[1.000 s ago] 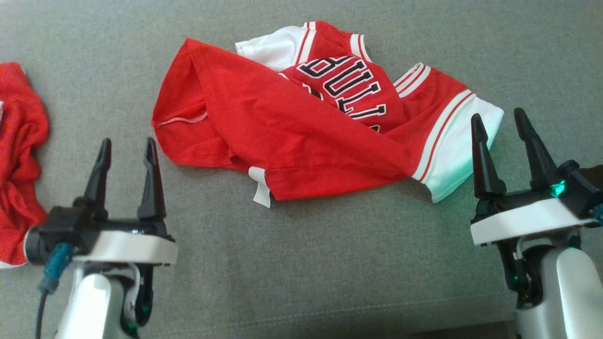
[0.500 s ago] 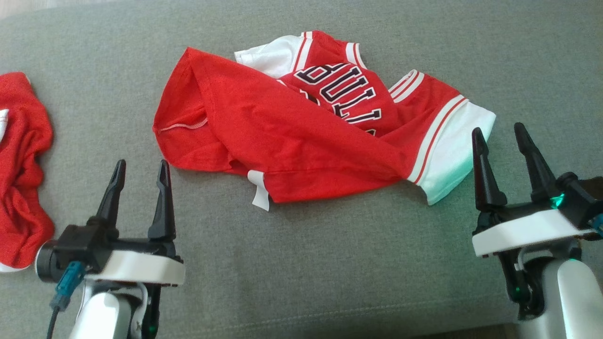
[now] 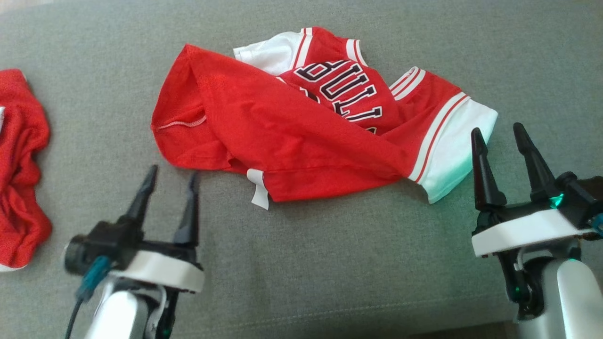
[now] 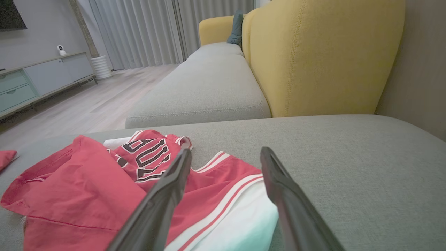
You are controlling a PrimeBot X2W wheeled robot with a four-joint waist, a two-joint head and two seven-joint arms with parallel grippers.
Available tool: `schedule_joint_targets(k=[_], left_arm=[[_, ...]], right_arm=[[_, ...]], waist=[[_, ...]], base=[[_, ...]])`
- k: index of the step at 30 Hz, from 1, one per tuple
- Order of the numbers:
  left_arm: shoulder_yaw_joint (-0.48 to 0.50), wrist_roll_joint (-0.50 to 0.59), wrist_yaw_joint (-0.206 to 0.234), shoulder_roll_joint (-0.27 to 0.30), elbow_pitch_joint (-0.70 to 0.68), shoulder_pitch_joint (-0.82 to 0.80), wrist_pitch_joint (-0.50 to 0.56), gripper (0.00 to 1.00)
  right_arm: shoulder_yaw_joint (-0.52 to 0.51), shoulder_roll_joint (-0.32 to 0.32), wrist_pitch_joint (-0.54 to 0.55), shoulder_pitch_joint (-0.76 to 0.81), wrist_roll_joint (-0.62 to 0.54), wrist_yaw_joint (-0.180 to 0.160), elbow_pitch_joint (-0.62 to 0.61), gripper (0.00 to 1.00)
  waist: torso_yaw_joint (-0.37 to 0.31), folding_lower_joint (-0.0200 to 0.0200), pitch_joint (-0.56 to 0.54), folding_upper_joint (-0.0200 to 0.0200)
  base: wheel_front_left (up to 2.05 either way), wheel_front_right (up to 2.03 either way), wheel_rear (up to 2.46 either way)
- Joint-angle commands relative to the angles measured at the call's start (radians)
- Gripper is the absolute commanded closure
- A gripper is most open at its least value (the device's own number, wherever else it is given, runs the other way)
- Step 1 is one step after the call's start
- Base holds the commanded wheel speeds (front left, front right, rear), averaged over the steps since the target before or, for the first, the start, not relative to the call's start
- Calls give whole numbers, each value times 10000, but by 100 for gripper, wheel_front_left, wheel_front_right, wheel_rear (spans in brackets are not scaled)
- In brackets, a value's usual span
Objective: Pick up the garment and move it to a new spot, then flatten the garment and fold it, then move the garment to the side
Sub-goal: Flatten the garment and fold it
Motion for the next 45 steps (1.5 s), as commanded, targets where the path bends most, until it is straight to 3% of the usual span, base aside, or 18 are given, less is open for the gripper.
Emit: schedule_joint_targets(k=[1,9,18,19,21,28,34,45], left_arm=[[224,74,-126,156,-168,-610,69,0],[-376,-122,-879,211,1339,-1684,1102,0],[-618,-157,-1151,263,2514,-2669,1260,0],[-653,-169,-1188,268,2578,-2730,1226,28],[-749,-170,-1267,288,2670,-2838,1106,100],[-743,-135,-1196,373,2608,-2830,621,100],[-273,-295,-802,727,1876,-2326,466,100],[489,-656,-293,1374,198,-1904,1109,100]], right_arm=[[269,-39,-7,-106,67,-9,-403,0],[382,-39,-140,-284,169,-9,-294,0],[333,-39,-323,-368,255,-9,-177,0],[330,-39,-337,-373,262,-9,-166,0],[329,-39,-360,-386,271,-9,-138,0],[285,-39,-374,-382,285,-9,-84,0],[183,-39,-313,-299,292,-9,-73,0],[186,-39,-160,-381,328,-9,-79,0]], waist=[[-27,0,68,0],[-276,0,481,0],[-499,0,835,0],[-511,0,856,0],[-522,0,871,0],[-461,0,839,0],[-219,0,737,0],[80,0,729,0]], base=[[0,0,0],[0,0,0],[0,0,0],[0,0,0],[0,0,0],[0,0,0],[0,0,0],[0,0,0]])
